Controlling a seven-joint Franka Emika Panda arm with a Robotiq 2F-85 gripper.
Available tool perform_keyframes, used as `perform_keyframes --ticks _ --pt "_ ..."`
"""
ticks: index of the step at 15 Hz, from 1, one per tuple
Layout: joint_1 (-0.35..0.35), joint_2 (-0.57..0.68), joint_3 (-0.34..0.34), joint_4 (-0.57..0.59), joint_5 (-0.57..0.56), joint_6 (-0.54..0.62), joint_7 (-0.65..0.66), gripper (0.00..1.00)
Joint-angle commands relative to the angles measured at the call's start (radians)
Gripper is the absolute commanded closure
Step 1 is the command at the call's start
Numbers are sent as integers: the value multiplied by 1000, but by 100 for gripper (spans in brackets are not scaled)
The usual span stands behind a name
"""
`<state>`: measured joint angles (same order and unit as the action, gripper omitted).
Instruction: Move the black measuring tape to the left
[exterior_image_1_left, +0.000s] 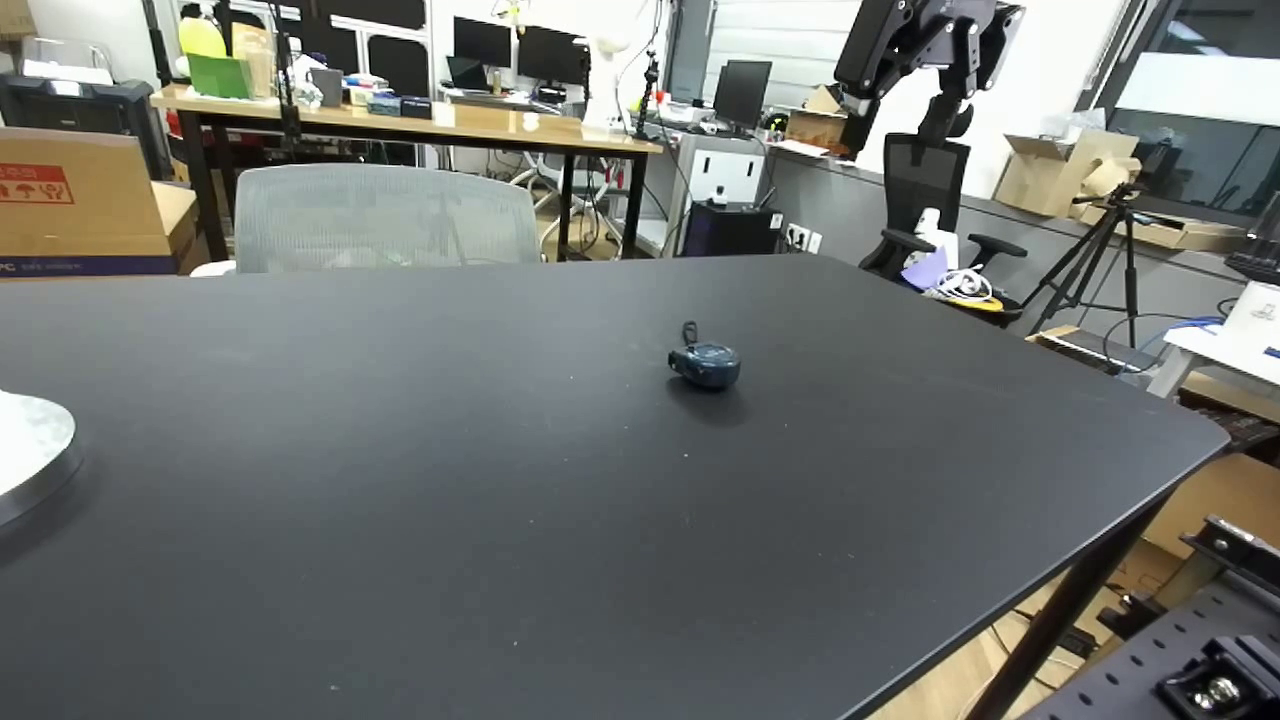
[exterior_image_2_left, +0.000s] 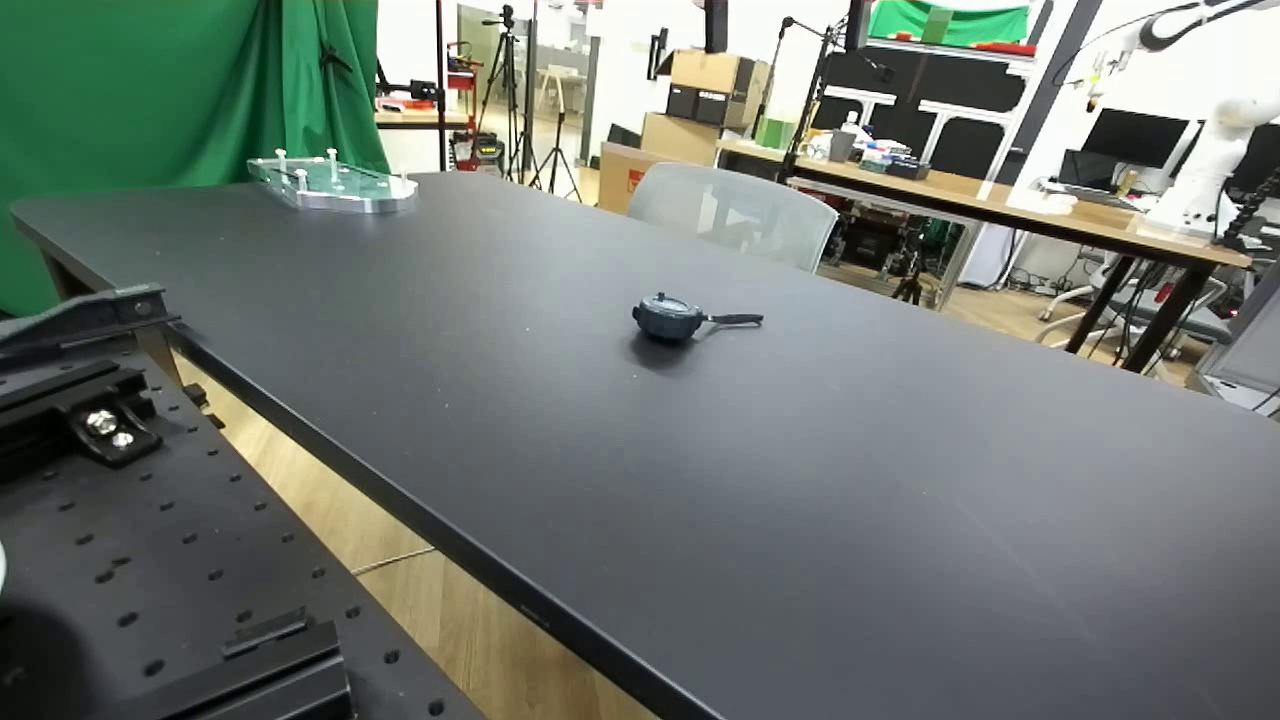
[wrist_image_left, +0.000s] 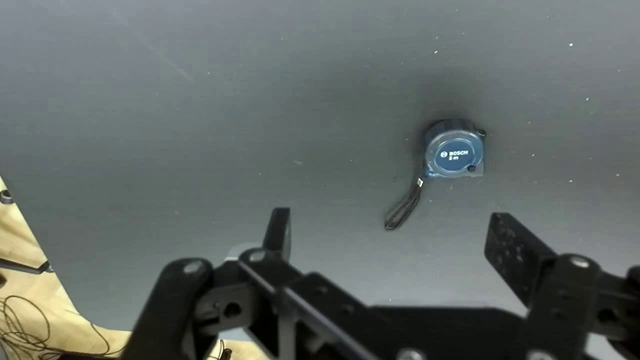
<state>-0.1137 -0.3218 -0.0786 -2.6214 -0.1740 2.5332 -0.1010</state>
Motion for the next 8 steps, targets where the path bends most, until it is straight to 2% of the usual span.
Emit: perform_keyframes --ticks 1,3,4,8 --pt "12 10 -5 6 14 -12 -16 0" --pt "16 62 10 27 -9 -7 -20 0" --pt "54 100 -1 48 48 -29 -76 0" --pt "112 230 7 115 129 -61 -198 0"
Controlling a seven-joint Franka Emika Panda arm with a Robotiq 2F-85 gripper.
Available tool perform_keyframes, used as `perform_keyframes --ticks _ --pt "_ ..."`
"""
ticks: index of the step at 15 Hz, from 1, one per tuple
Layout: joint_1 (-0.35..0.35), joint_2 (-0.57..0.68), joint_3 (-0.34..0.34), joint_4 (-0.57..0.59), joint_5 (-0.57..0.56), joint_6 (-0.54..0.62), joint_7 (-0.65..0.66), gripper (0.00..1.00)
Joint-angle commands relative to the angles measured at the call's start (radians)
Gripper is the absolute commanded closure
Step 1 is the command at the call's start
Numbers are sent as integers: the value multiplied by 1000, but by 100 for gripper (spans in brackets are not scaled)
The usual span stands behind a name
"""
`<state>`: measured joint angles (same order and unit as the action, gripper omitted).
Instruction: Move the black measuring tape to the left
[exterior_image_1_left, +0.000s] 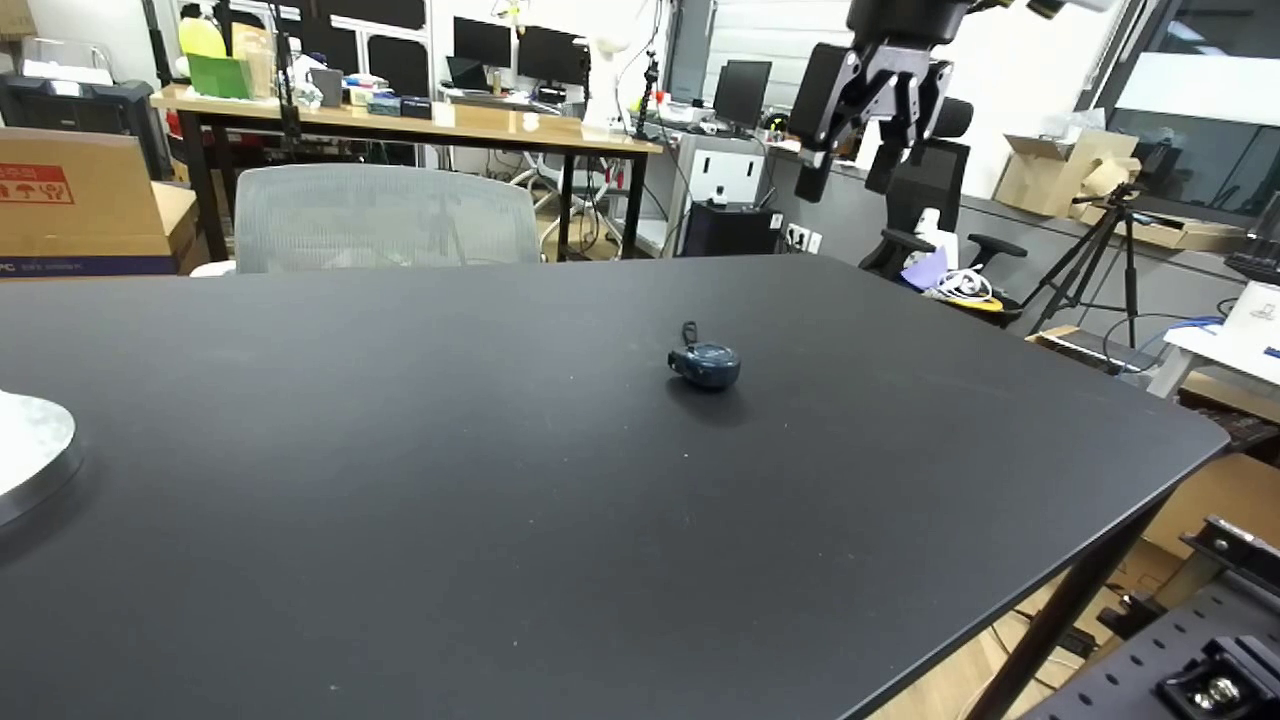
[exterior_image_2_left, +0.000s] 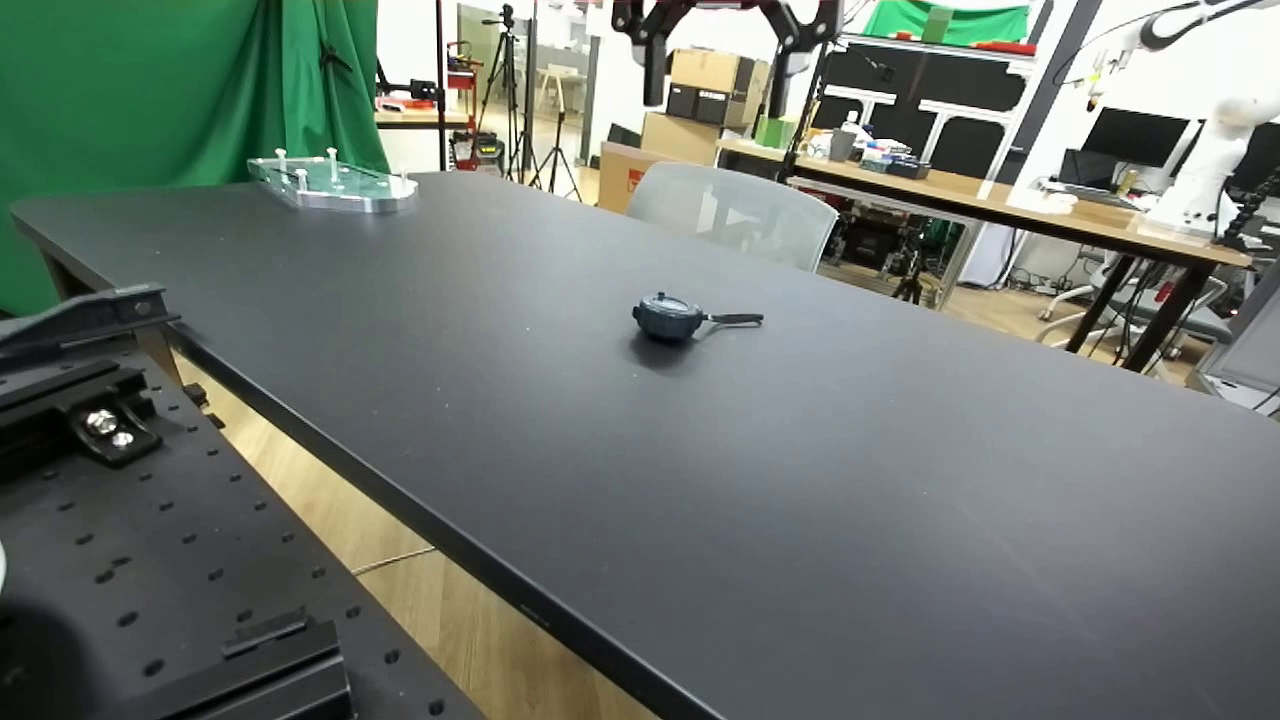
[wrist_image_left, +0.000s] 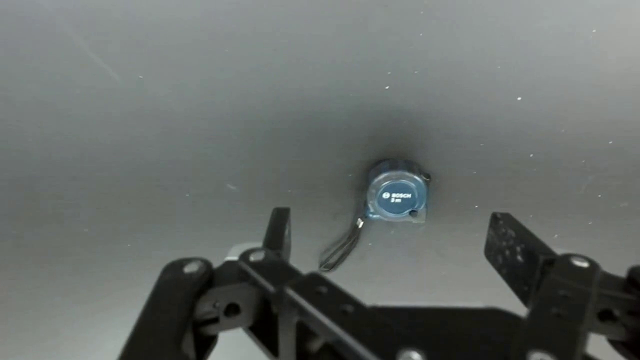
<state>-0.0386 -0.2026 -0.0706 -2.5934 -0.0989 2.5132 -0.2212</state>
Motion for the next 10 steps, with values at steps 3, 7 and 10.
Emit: perform_keyframes --ticks 3,7,10 --pt "33 230 5 167 57 -36 -115 0" --pt "4 379 9 285 20 -18 -92 0" --pt "-2 455 27 348 35 -27 -90 0"
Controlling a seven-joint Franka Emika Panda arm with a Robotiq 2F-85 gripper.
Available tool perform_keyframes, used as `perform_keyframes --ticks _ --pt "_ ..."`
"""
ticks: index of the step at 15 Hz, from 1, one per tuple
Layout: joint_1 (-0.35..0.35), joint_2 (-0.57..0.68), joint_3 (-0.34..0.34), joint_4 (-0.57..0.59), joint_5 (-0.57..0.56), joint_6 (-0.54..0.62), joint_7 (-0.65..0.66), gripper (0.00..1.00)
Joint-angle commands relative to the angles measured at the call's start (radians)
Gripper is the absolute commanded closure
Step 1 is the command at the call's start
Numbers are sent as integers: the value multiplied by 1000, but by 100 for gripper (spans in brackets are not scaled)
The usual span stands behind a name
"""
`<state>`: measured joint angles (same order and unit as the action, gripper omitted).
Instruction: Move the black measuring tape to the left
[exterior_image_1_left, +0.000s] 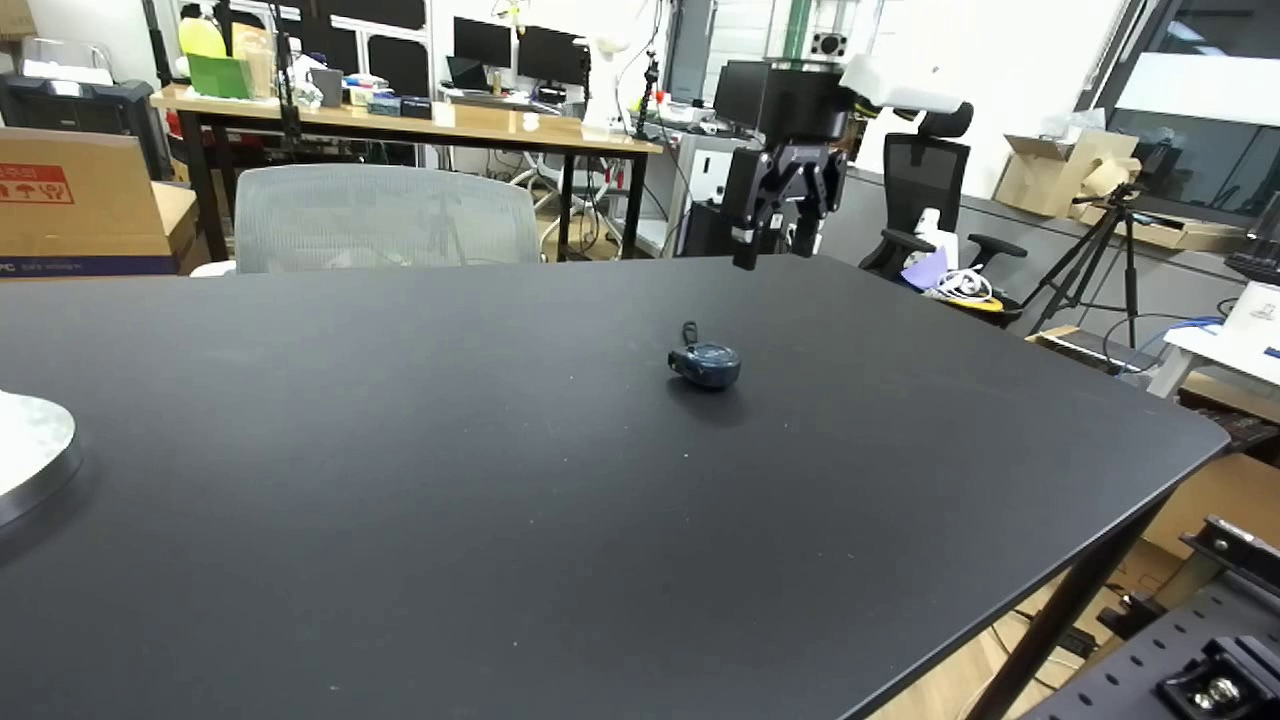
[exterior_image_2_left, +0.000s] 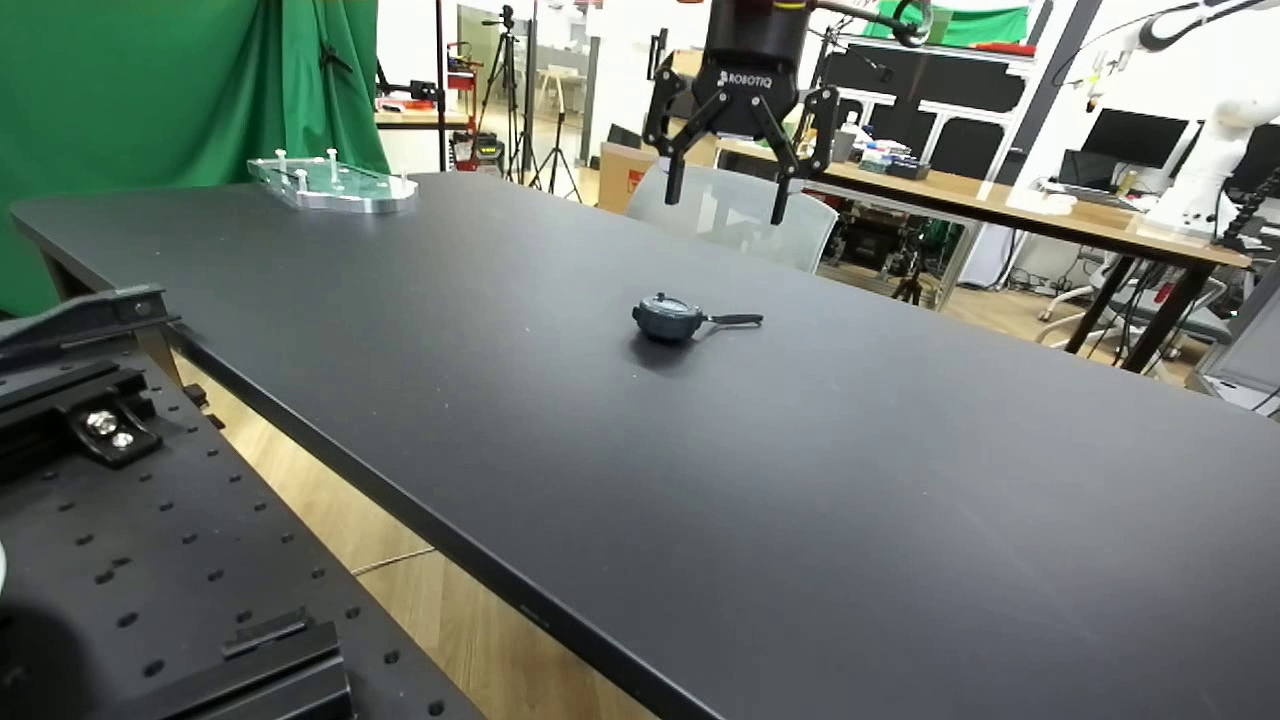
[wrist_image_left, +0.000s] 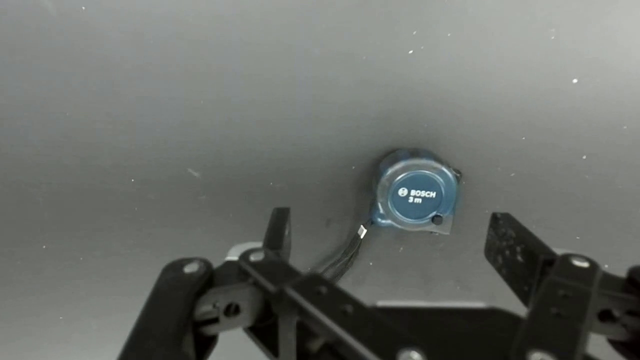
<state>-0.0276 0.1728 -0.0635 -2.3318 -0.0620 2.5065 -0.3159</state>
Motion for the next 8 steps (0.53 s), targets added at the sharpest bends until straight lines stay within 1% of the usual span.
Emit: perform_keyframes --ticks 1,3,8 --pt "-14 102 27 103 4 -25 4 0" --pt "-14 133 38 122 6 -39 9 0" --pt "-7 170 60 109 -7 -47 22 0"
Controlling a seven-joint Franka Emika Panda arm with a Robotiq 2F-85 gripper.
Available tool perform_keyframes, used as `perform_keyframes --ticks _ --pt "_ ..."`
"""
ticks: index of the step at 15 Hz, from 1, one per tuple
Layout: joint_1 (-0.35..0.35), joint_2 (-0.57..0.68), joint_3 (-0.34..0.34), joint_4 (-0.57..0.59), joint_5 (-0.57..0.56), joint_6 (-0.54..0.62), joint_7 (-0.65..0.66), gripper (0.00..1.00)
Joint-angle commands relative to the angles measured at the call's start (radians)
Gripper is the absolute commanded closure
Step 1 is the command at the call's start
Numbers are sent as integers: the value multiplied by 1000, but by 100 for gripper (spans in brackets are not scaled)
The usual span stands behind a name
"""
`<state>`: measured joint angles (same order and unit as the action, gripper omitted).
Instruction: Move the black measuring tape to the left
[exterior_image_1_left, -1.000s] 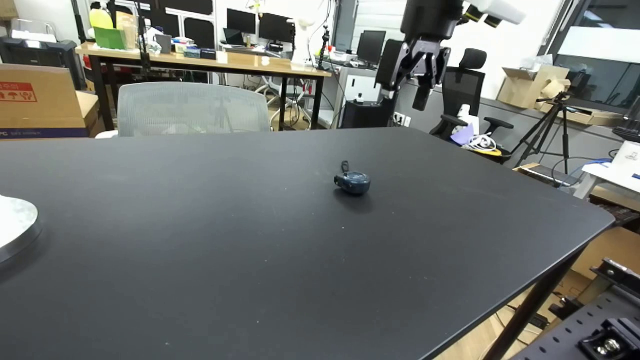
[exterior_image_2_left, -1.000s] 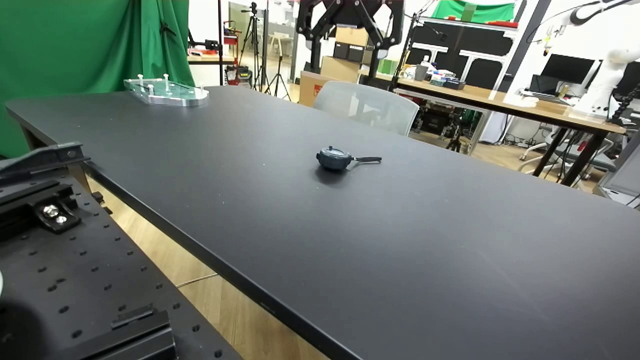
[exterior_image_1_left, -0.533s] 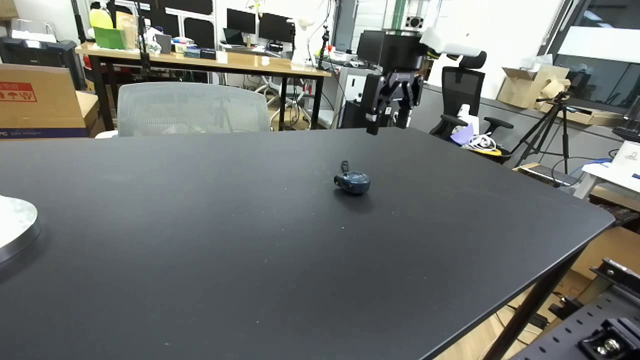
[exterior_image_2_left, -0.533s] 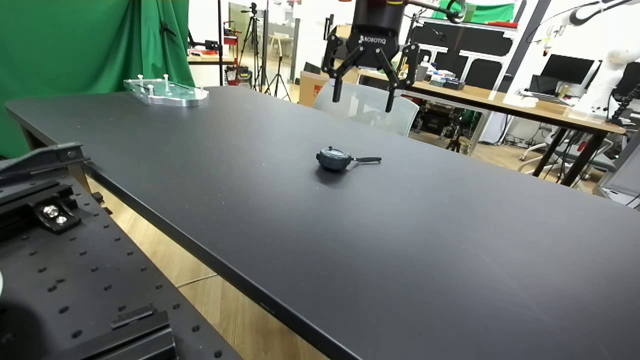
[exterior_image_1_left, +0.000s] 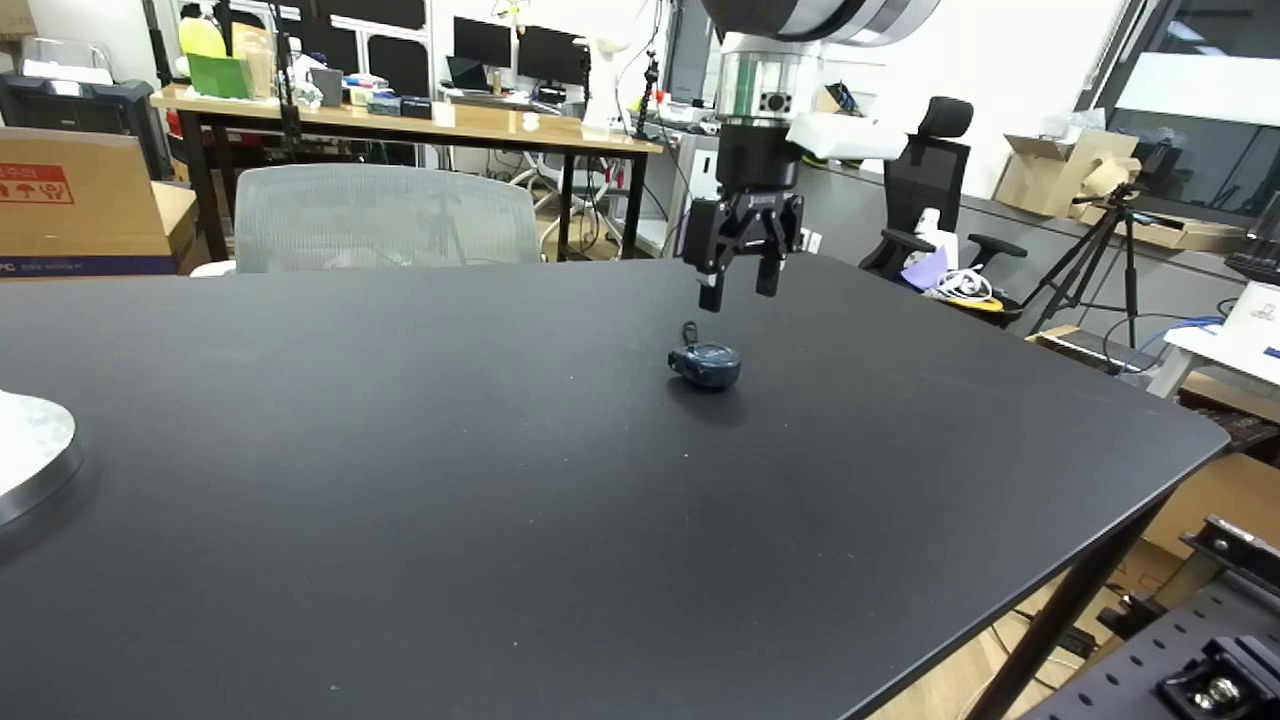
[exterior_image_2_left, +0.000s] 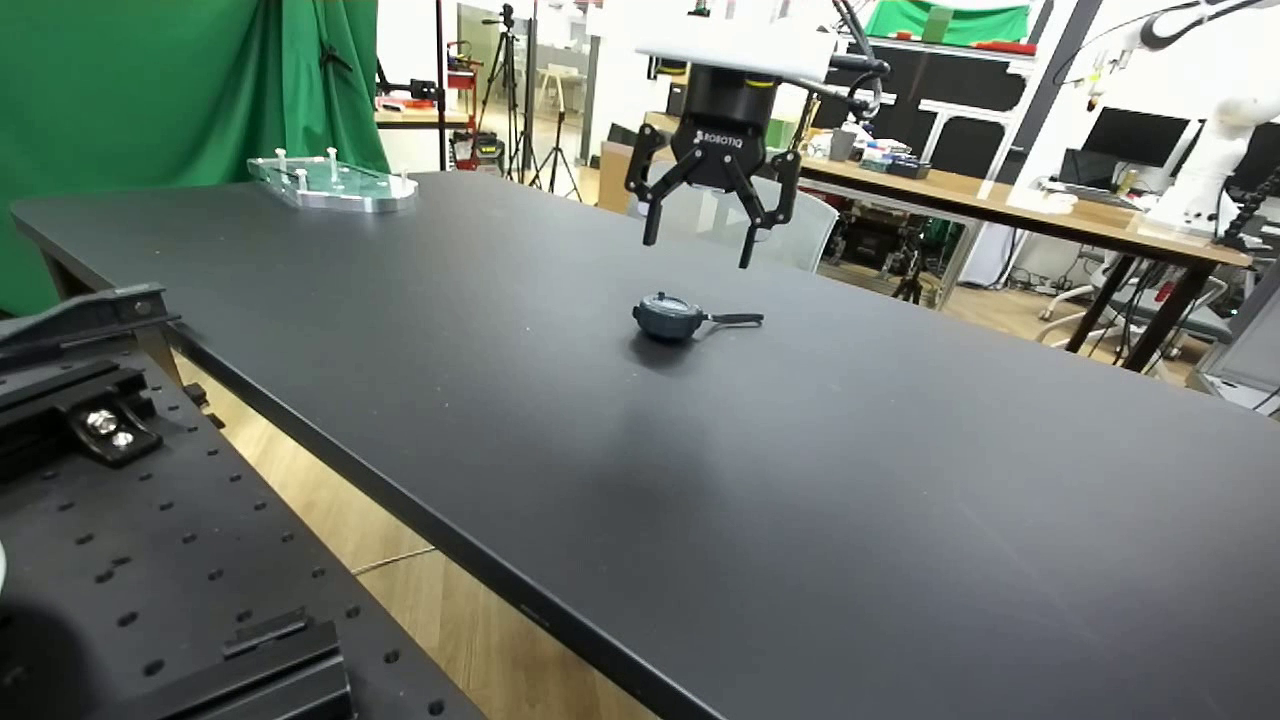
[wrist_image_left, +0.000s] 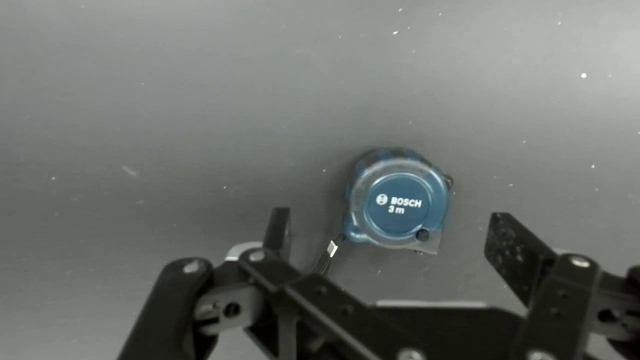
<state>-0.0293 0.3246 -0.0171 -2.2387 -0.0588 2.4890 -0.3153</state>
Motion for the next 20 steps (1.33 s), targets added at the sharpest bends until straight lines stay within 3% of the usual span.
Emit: perform_keyframes --ticks 1,20 --pt "-6 26 17 17 -8 -31 21 0" --pt "-1 182 20 148 -10 -50 68 0"
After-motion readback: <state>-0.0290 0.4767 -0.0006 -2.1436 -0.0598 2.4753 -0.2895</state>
